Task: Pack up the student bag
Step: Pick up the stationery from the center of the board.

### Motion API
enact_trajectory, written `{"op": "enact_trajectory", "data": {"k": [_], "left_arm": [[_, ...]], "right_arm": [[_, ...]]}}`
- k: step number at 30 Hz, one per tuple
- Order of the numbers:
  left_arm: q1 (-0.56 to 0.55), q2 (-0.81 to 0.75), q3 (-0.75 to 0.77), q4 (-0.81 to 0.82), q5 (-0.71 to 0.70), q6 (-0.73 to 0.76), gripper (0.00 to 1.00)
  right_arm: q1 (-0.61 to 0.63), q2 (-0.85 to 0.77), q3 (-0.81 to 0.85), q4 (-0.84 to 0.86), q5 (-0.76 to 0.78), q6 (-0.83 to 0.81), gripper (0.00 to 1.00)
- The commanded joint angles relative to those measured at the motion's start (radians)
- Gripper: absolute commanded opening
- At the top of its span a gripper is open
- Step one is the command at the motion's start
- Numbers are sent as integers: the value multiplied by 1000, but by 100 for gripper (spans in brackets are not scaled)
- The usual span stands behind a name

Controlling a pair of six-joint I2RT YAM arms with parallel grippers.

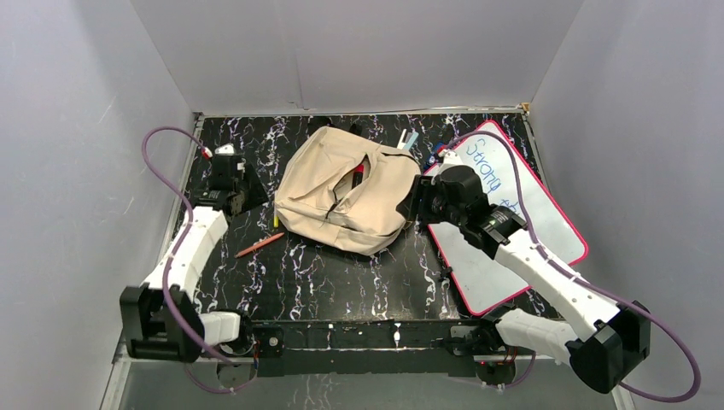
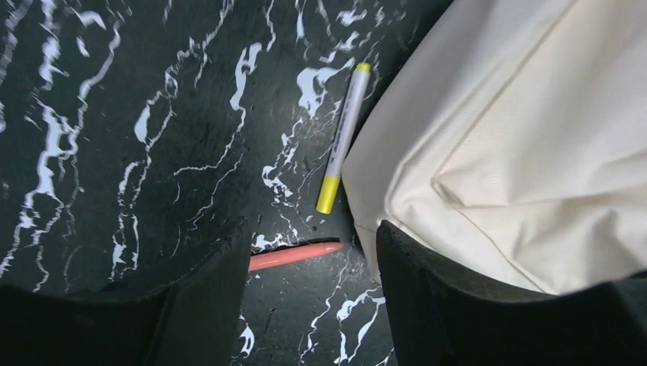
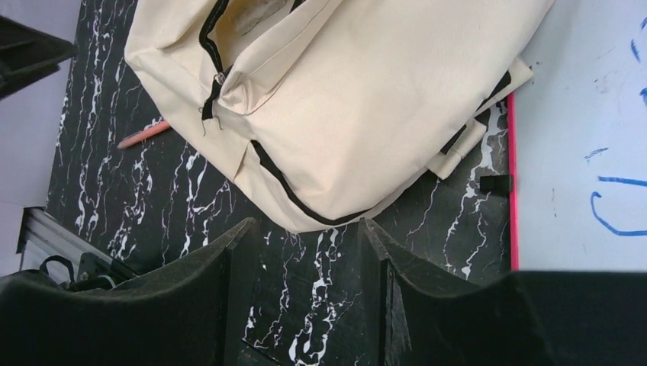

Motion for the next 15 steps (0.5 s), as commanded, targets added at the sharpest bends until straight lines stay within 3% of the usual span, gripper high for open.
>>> {"op": "enact_trajectory", "data": {"k": [1,15], "left_arm": [[72,117,11,-6,142,-18,59],[92,414,114,97,256,84,63]], "right_arm": [[-2,-51,-28,18,-37,39,59],[-3,-105,-122,10,-121,91,58]]}}
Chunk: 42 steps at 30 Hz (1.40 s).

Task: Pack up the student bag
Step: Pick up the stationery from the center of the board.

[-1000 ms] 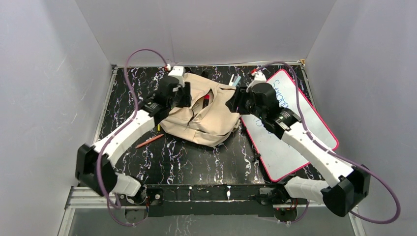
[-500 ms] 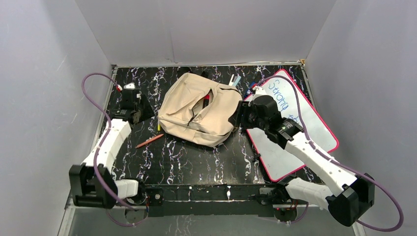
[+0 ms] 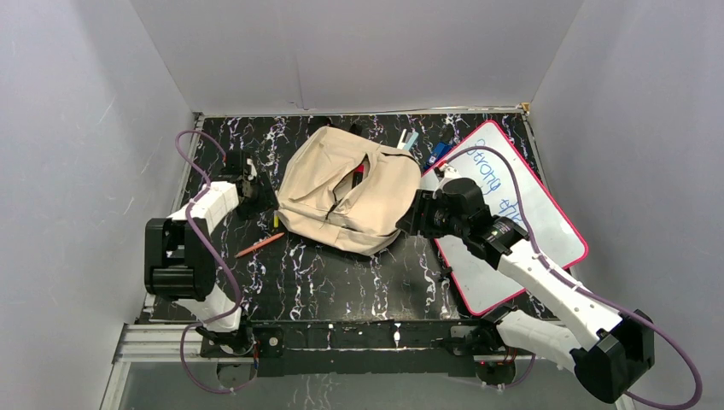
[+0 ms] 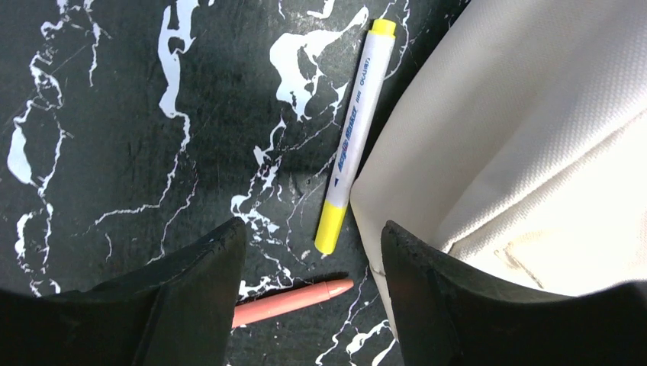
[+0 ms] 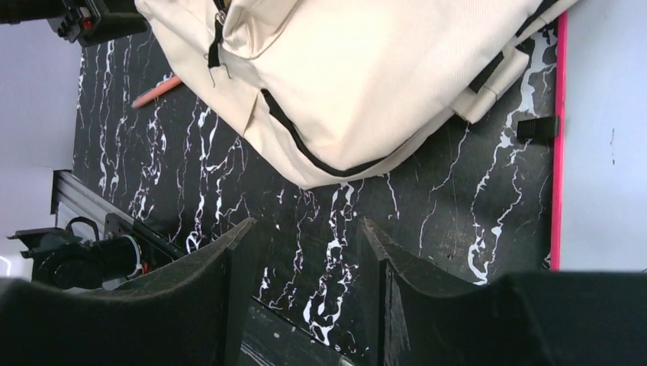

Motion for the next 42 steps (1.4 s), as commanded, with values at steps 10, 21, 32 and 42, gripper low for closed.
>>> {"op": "enact_trajectory", "data": {"k": [10,21,32,42], "left_arm": [[6,149,175,58,3,53,63],[6,228,178,12,3,70,60],[6,233,150,-57,-120,69,38],[6,222,137,-74,-77,63,15]], "right_arm": [[-3,-72,-61,11,-30,38,58],[-2,-81,-68,6,-32,49,58],[-1,-85,-82,10,-35,61,58],[-3,-94,-89,3,-33,64,58]]}}
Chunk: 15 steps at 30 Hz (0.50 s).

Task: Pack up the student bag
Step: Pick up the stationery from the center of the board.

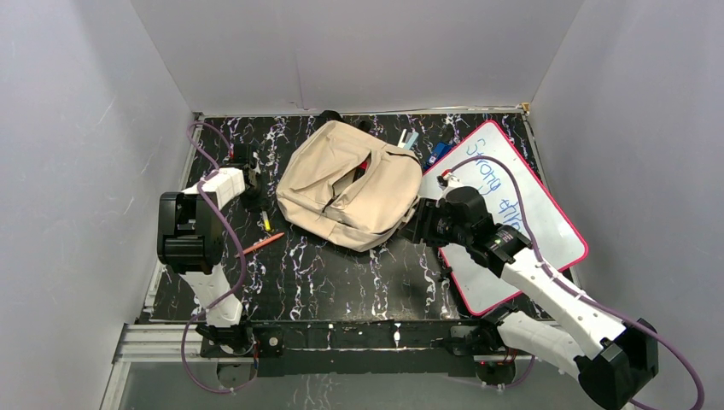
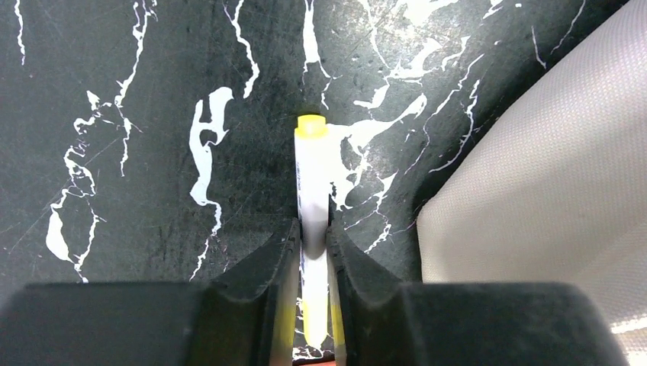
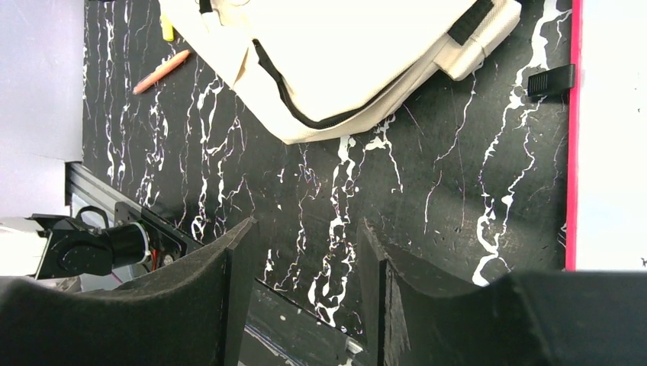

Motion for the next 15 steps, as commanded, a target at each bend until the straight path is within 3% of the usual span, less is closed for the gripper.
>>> {"op": "enact_trajectory", "data": {"k": [1,4,7,10,15], "left_arm": [[1,-23,-20,-51,17,-2,12],[2,-69,-19,-61,30,-9,1],[1,-167,-21,-67,67,-32,0],[-7,-318,-45,-41,214,-81,0],[-118,-624,-151,116,356,-266,0]], "right_arm": [[-2,-26,-1,14,-6,9,58],[-3,-31,8,9,-4,11,58],[-3,-33,25,5,-5,21,59],[-2,-32,47,39,-19,48,59],[-1,-35,62,233,-99,90,65]]}}
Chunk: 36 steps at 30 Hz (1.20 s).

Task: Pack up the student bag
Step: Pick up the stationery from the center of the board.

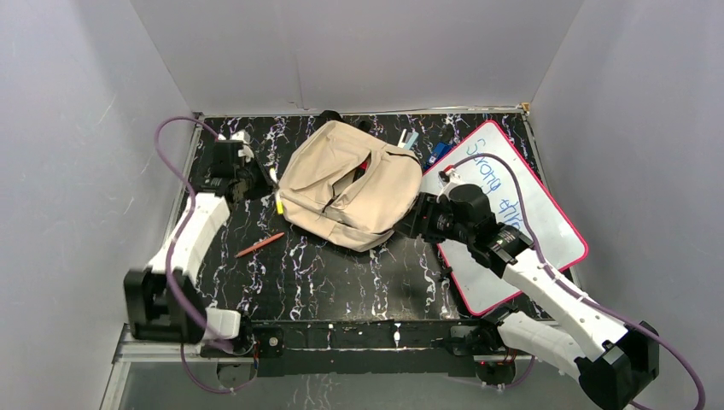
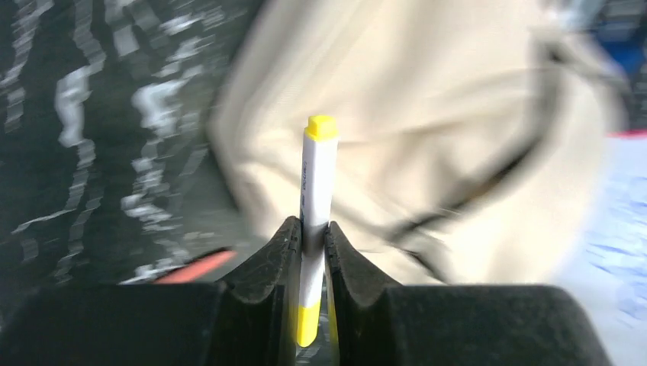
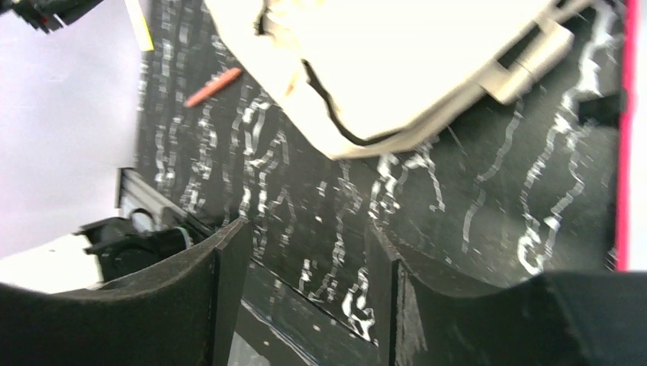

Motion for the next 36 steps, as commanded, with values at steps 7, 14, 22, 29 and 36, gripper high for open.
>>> {"op": "enact_trajectory", "data": {"k": [7,14,22,29,36], "left_arm": [[-330,-379,-105,352,223,-358,0],[-502,-382,-140,516,204,-413,0],[-588,-356,-204,659,174,-436,0],[-615,-350,-202,661,155,-434,0],[-615,-358,-202,632,136,-419,0]], "right_arm": [[20,44,62,485,-150,59,71],[85,97,98,646,-143,60,72],[117,151,113,689,-121,87,61],[121,158,104,684,-114,93,51],[121,153,93,680,-151,93,46]]}}
